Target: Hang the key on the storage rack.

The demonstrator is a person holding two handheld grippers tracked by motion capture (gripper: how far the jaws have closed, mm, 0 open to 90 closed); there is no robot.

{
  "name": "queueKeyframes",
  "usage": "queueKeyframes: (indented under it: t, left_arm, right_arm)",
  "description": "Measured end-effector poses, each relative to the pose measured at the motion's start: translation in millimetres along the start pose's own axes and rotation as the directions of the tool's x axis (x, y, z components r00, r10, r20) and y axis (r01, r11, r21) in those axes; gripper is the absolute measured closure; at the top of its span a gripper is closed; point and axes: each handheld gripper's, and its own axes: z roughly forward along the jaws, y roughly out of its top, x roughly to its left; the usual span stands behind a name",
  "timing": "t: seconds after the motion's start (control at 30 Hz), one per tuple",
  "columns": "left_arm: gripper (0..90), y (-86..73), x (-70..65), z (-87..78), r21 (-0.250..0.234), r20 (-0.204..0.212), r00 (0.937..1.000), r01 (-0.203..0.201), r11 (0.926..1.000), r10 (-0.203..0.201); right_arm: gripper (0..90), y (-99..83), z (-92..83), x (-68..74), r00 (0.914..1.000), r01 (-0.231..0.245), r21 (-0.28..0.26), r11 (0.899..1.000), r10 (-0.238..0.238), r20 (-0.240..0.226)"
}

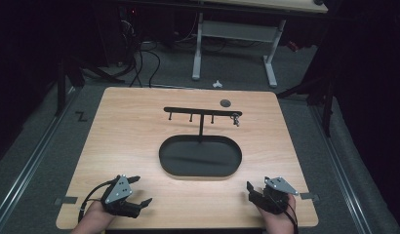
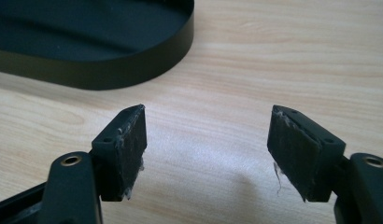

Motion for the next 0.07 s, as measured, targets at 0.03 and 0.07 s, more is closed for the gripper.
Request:
queueKeyframes:
  t: [0.03,0.07]
  left_arm:
    - [15.3,-0.1,-0.4,-0.3,0.0,0.001,1.0,-0.003,1.0,0.003]
    - [15.3,-0.4,-1.0,-0.8,0.0,0.002,1.0,-0.006,1.0,0.006]
  right_arm:
    - [28.8,-0.2,0.9,0.2,1.0,0.001,0.007,1.0,-0.001,-0.004]
    - [28.8,-0.1,1.9,0.8,1.0,-0.001,0.008,1.0,0.001,-0.006]
